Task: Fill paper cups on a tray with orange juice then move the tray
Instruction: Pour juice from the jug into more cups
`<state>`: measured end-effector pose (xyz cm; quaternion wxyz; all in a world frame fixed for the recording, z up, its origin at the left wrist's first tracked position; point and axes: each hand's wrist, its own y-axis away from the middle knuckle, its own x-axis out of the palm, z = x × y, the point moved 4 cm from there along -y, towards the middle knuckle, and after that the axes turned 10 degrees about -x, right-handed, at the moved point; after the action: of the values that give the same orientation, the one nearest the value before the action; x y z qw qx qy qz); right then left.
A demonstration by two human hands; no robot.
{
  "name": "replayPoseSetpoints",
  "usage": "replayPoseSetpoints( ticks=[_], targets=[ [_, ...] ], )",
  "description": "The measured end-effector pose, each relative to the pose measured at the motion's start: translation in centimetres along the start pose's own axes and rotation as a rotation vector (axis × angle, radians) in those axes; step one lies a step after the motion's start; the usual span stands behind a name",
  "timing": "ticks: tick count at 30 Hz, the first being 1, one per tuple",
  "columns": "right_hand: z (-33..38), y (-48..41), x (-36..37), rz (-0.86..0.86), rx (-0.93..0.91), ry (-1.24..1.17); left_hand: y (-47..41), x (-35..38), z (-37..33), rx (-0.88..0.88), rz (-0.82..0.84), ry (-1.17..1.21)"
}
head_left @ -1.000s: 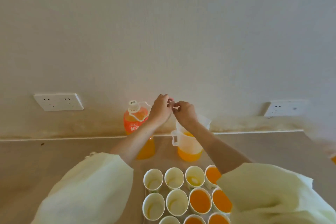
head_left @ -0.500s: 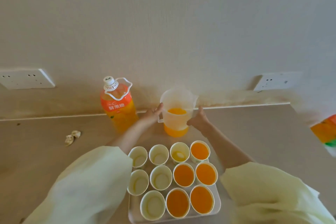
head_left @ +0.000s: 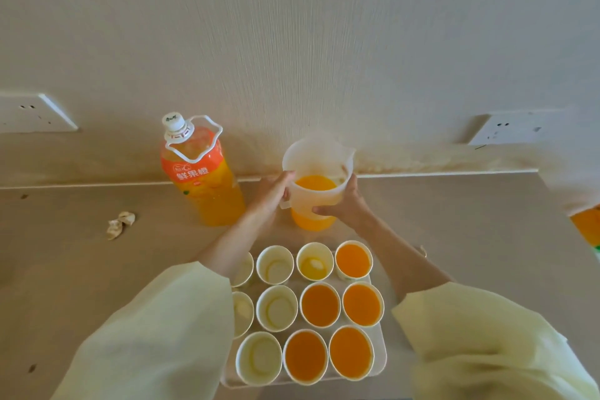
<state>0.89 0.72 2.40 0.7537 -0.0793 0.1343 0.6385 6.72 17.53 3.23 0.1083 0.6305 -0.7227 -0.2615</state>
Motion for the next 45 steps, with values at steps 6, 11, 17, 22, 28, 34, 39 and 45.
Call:
replayPoseSetpoints(
  ticks=[6,11,17,22,28,34,39,45],
  targets=[
    [2.2,0.1,-1.4,0.004,-0.05,-0.045,1.8,0.1,-2.8,0.045,-0.001,0.104],
    [5.9,0.9,-2.5,-0.002,-0.116,-0.105,5.4,-1.8,-6.2,0.184,0.053,0.105],
    [11.7,3.6,-2.1,-0.038,-0.165,-0.131,10.2,-5.4,-9.4,0.377,0.017,0.023],
    [15.3,6.9,0.1,-0.062,-0.203,-0.176,14.3,-8.6,-10.9,0.569,-0.102,-0.081],
    [15.8,10.9,4.5,-0.143,-0.192,-0.122,16.9,-11.5,-10.3,0.527,-0.117,0.044],
    [13.3,14.0,8.6,-0.173,-0.123,-0.262,17.5,-13.3,-7.8,0.424,-0.081,0.011],
    [11.2,16.4,10.9,-0.256,-0.063,-0.423,17.9,-13.3,-6.2,0.397,-0.003,-0.117],
    [9.6,17.4,11.3,-0.282,-0.045,-0.554,18.0,-12.3,-5.3,0.35,0.01,-0.219]
  ],
)
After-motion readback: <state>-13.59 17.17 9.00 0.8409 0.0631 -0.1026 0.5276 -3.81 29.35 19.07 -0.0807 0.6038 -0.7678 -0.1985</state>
